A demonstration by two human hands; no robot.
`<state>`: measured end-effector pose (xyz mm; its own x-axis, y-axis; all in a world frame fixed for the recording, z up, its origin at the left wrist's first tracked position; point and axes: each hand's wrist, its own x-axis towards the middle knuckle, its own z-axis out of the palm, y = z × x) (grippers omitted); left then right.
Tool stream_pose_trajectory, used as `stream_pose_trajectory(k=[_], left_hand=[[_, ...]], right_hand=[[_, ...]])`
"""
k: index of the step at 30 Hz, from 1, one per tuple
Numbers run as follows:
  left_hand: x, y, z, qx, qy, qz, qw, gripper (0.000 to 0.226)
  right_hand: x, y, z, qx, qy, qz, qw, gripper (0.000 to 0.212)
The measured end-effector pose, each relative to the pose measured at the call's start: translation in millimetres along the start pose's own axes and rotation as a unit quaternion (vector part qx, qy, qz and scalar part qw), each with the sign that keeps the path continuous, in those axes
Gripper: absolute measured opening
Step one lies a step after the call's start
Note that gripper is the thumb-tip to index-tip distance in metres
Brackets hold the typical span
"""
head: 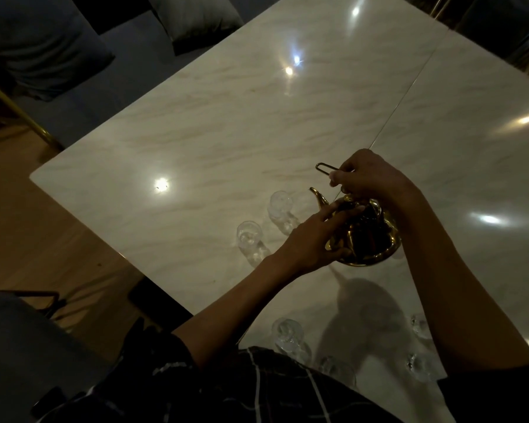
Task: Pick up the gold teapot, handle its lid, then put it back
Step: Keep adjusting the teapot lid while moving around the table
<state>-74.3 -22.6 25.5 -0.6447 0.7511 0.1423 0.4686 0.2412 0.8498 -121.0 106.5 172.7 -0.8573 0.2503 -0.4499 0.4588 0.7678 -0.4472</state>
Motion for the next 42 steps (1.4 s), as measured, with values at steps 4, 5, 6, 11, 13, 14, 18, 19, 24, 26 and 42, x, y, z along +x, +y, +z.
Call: stream_pose_trajectory(k=[4, 5, 6, 11, 13, 14, 18, 19, 24, 26, 42], left_hand=[[1.0, 1.9, -0.1, -0.004, 0.000, -0.002, 1.000, 0.084], [1.2, 2.2, -0.5, -0.004, 0.002, -0.002, 1.000, 0.084], [1.1, 2.6, -0.8, -0.005, 0.003, -0.001, 1.000, 0.084], [-0.3, 4.8, -1.7, -0.002, 0.006, -0.001, 1.000, 0.086], [-1.4, 4.8, -2.1, -0.003, 0.007, -0.002, 1.000, 0.085], [-1.9, 5.0, -2.5, -0.003, 0.008, -0.001, 1.000, 0.085], [-2.1, 5.3, -3.9, 0.002, 0.008, 0.000, 1.000, 0.087], [-1.7, 5.4, -4.3, 0.003, 0.008, -0.001, 1.000, 0.086], [0.2, 7.3, -7.9, 0.001, 0.006, -0.001, 1.000, 0.086], [0.8, 7.3, -8.9, 0.000, 0.007, 0.000, 1.000, 0.085], [4.9, 6.1, -7.4, 0.007, 0.007, 0.008, 1.000, 0.085]], right_hand=[[-0.7, 0.0, -2.0, 0.003, 0.000, -0.010, 1.000, 0.025], [-0.8, -0.3, -2.3, 0.001, 0.000, -0.009, 1.000, 0.025], [-1.0, -0.4, -2.6, -0.001, 0.000, -0.009, 1.000, 0.026], [-2.3, -1.3, -1.8, 0.002, -0.001, -0.009, 1.000, 0.026], [-2.6, -1.9, -1.8, 0.003, 0.000, -0.011, 1.000, 0.026], [-2.6, -2.3, -1.6, 0.003, 0.000, -0.011, 1.000, 0.027], [-3.5, -4.0, -1.9, -0.002, 0.000, -0.010, 1.000, 0.027], [-3.7, -4.4, -2.2, -0.001, 0.000, -0.011, 1.000, 0.027], [-4.0, -6.6, -4.7, -0.005, 0.000, -0.010, 1.000, 0.026], [-4.1, -7.3, -5.7, -0.005, 0.001, -0.007, 1.000, 0.025], [-2.5, -5.3, -7.8, -0.013, 0.009, -0.007, 1.000, 0.026]])
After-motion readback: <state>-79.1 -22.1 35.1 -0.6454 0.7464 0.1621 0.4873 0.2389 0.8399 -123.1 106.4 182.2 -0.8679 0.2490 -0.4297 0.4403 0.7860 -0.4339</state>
